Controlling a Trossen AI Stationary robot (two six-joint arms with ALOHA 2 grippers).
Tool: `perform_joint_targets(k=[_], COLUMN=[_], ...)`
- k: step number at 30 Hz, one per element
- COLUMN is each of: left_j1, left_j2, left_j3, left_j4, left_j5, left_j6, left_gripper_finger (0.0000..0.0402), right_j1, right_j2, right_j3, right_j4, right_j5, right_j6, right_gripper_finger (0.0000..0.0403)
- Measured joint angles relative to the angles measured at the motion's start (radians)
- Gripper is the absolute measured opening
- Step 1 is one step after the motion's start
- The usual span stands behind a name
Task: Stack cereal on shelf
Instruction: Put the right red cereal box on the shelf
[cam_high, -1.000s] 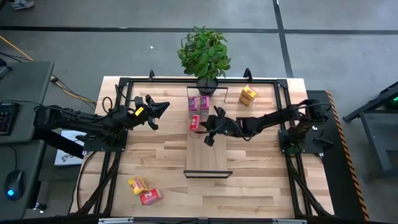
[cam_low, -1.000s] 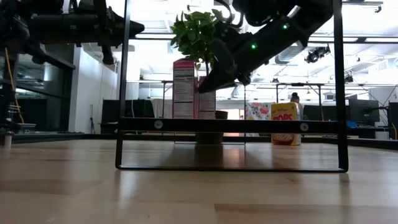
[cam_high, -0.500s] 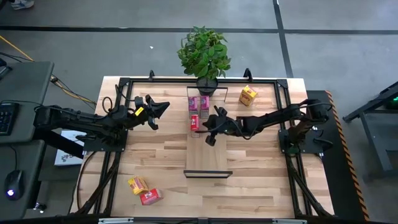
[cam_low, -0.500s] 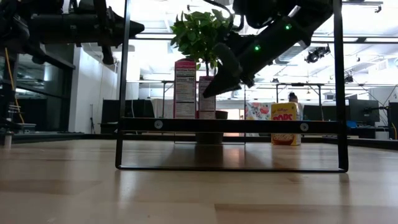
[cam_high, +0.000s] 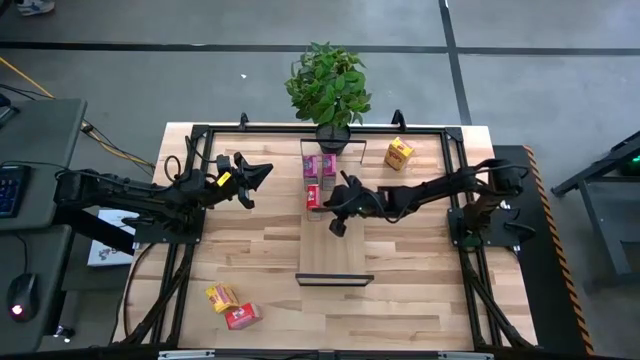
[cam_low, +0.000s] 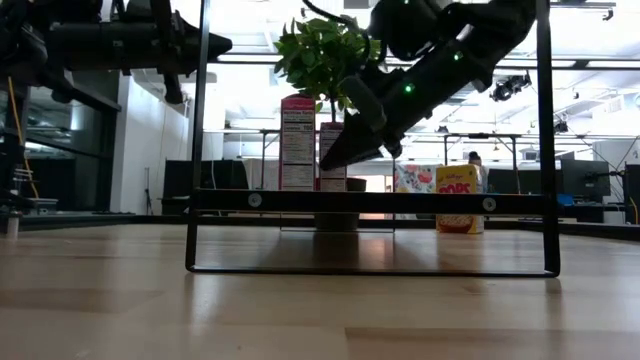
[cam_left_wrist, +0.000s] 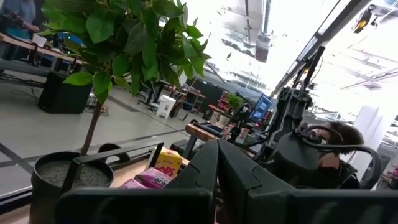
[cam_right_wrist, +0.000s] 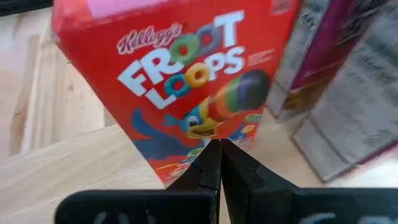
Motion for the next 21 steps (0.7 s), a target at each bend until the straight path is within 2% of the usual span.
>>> perform_joint_targets(k=[21], left_j1=[0.000], left_j2=[0.000], left_j3=[0.000], left_j4=[0.002], left_j5=[0.000], left_j6=[0.000], left_gripper_finger=[0.0000], right_j1=[-0.004], right_j2=[0.063], right_j3=[0.000], right_j4=[0.065], right_j5=[-0.030], right_j6=[0.034], right_gripper_finger=[0.0000])
